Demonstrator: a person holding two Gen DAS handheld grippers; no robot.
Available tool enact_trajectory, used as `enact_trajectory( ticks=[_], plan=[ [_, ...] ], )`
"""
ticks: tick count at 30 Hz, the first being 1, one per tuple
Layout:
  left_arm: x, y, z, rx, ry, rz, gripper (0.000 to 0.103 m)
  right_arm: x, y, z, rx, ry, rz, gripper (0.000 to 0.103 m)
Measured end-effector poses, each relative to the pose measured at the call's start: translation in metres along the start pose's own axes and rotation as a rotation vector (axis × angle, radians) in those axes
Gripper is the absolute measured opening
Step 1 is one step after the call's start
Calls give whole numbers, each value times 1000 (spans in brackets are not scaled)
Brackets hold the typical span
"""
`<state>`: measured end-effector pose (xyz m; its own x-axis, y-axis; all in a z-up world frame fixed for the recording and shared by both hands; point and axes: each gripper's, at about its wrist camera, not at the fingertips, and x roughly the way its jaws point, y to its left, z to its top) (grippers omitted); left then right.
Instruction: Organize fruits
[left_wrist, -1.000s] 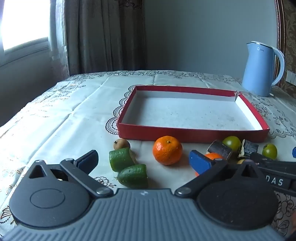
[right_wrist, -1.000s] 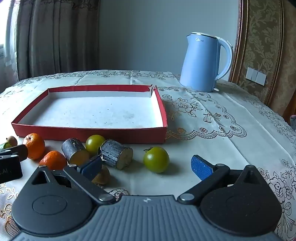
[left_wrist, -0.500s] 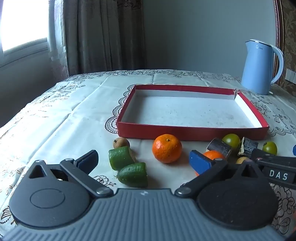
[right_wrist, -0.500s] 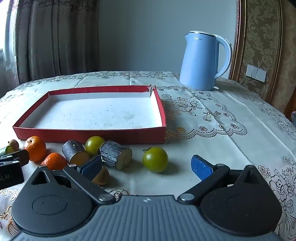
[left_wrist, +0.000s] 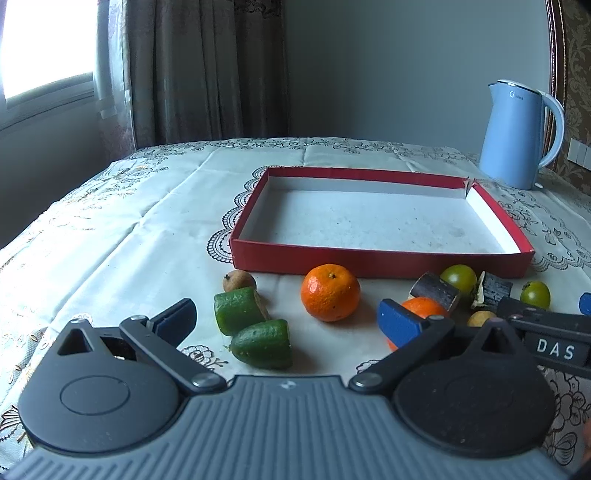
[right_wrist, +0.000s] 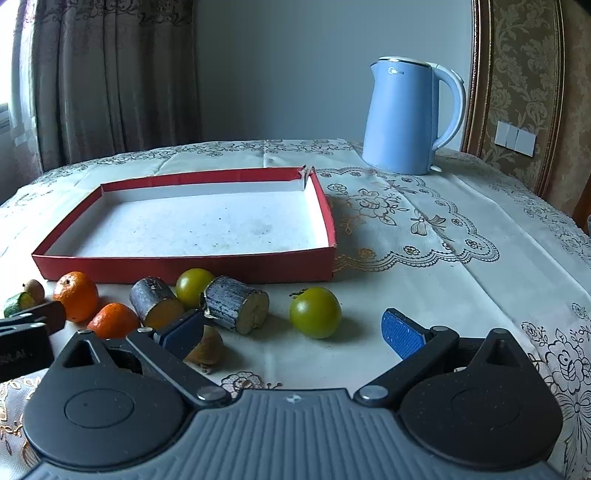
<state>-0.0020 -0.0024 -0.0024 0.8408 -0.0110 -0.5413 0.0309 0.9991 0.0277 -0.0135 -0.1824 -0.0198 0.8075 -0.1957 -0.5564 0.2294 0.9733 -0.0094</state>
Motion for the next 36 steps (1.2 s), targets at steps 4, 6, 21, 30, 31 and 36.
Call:
enact_trajectory(
  ticks=[4, 6, 21, 30, 31, 36],
  plan=[
    [0, 0, -1, -3, 0, 2, 103, -1, 1, -1, -2, -8, 2, 103],
    [1, 1, -1, -3, 0, 0, 103, 0, 2, -1, -10, -4, -8, 103],
    [0, 2, -2, -9, -6, -8, 103, -8, 0, 0, -10, -34, -6, 103],
    [2, 3, -5, 0, -1, -15, 103, -10, -8, -1, 16, -39, 20, 103],
    [2, 3, -6, 0, -1, -17, 103, -9, -9, -2, 16, -36, 26, 103],
    [3, 4, -8, -3, 5, -20, 103, -9, -14, -4, 32, -31, 49, 103]
  ],
)
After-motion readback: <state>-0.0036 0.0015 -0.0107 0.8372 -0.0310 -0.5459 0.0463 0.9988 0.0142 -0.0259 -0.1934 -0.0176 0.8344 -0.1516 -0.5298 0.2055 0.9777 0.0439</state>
